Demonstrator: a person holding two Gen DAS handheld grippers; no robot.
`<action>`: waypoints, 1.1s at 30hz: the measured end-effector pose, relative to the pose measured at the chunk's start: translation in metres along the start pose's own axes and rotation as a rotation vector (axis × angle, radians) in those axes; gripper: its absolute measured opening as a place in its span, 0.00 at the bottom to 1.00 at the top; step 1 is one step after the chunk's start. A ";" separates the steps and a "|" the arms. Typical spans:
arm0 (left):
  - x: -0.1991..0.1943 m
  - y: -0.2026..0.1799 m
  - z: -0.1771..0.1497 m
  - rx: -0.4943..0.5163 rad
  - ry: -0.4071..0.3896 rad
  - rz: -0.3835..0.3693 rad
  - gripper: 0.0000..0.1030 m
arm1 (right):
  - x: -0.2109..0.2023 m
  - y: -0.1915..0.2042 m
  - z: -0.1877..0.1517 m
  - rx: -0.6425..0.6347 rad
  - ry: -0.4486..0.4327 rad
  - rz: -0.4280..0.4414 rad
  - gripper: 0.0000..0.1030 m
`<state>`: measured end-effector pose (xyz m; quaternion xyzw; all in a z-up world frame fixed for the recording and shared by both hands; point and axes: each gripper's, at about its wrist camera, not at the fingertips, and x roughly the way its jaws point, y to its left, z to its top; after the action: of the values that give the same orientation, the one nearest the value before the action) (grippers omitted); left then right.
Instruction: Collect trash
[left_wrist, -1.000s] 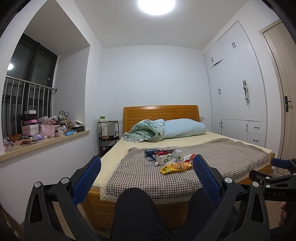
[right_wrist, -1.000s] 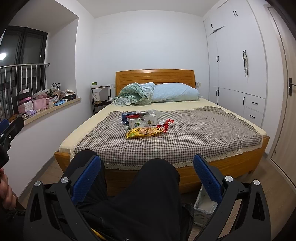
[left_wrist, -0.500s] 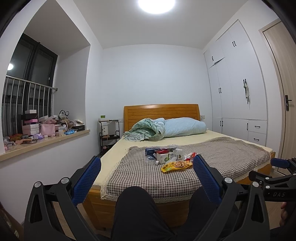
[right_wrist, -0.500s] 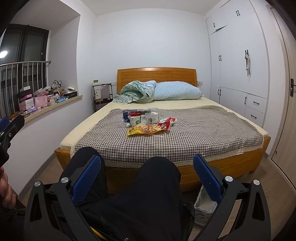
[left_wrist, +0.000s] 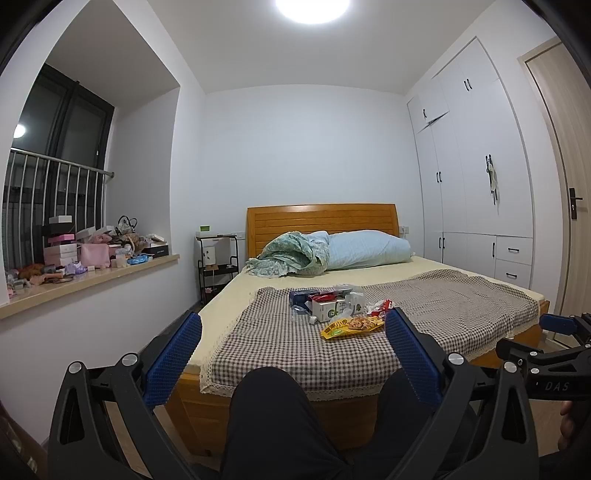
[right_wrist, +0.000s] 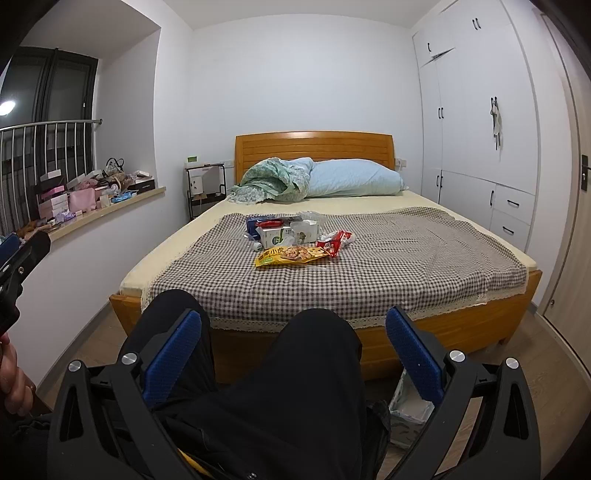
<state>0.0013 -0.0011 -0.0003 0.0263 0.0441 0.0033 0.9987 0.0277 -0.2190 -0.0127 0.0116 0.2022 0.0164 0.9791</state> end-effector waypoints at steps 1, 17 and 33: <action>0.000 0.000 0.000 0.000 0.000 0.000 0.93 | 0.000 0.000 0.000 0.000 -0.001 0.001 0.93; 0.001 -0.001 -0.004 0.001 0.002 -0.001 0.93 | -0.001 -0.002 0.000 0.001 0.008 0.003 0.93; 0.001 -0.001 -0.004 0.000 0.003 -0.001 0.93 | 0.000 -0.002 0.001 0.003 0.013 0.005 0.93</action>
<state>0.0017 -0.0019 -0.0040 0.0265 0.0455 0.0030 0.9986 0.0278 -0.2213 -0.0119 0.0136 0.2085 0.0188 0.9778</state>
